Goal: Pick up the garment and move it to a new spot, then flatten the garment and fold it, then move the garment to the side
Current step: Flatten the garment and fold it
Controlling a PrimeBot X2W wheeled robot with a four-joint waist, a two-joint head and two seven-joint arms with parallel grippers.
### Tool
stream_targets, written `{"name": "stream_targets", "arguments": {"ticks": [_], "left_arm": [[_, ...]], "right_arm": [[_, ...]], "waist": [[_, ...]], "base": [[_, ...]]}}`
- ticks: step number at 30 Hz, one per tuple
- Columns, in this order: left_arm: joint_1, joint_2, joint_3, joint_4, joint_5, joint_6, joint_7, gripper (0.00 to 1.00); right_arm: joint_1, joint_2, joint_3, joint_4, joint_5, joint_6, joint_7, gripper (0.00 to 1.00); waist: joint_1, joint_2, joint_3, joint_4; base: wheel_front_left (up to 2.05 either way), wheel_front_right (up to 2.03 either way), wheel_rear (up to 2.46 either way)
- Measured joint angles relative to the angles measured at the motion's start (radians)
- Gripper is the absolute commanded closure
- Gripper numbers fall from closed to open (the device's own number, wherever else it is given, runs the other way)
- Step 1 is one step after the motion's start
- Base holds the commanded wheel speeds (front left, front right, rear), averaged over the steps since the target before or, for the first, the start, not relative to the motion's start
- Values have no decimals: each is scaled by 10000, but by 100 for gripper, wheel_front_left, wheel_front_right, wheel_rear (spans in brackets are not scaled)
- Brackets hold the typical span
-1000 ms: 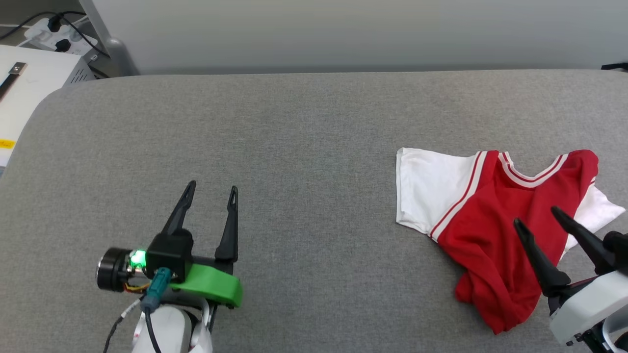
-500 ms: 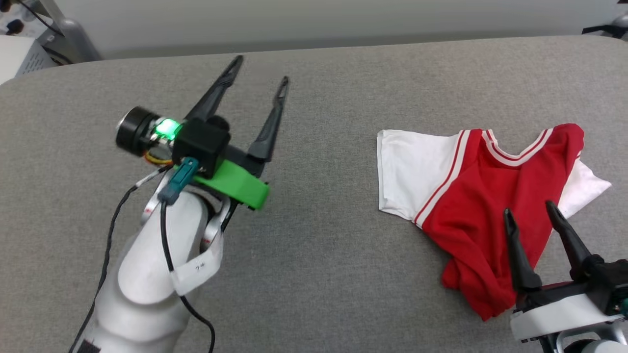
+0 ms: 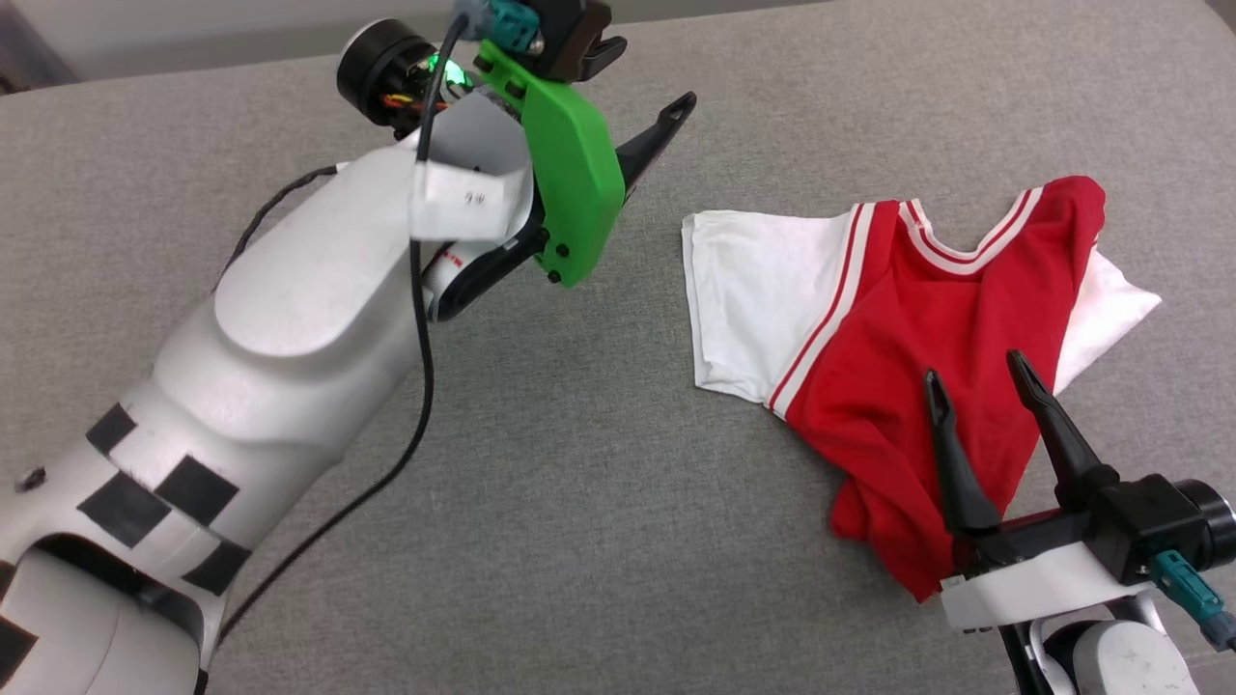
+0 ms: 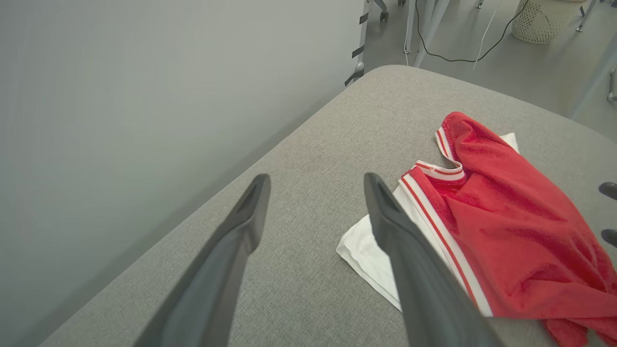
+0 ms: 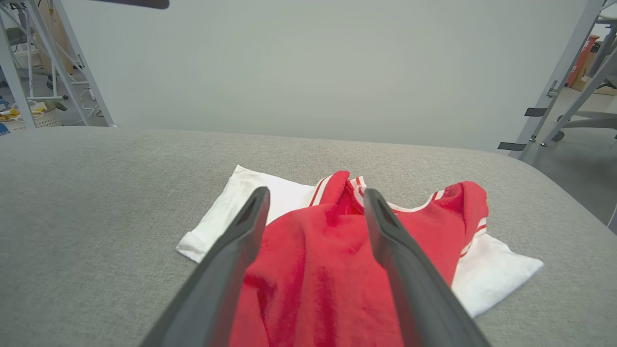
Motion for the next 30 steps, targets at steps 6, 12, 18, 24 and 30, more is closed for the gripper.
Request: {"name": "stream_targets", "arguments": {"ticks": [6,12,18,24,30], "left_arm": [[-1256,-79,-1565,1024,-1653,0,2627,0],[-1946,-474,-3248,1538,-2205,0,4257,0],[-1922,-754,-3710,1367,-2065,0,4899,0],[-1059,-723,-3682,777,-581,2,5916,0],[-585,-437,-3404,-186,777,15,6776,0]], "right_arm": [[-456,163,297,65,-50,0,-6,0],[-850,295,531,-13,-109,0,-15,0],[-990,366,616,-71,-107,0,-15,0],[-1082,410,656,-96,-104,0,-15,0],[-1330,437,742,-96,-52,0,-15,0]], "waist": [[0,0,446,-376],[1,0,923,-774],[1,0,1335,-1148],[0,0,1643,-1396],[0,0,1819,-1561]], "base": [[0,0,0],[0,0,0],[0,0,0],[0,0,0],[0,0,0]]}}
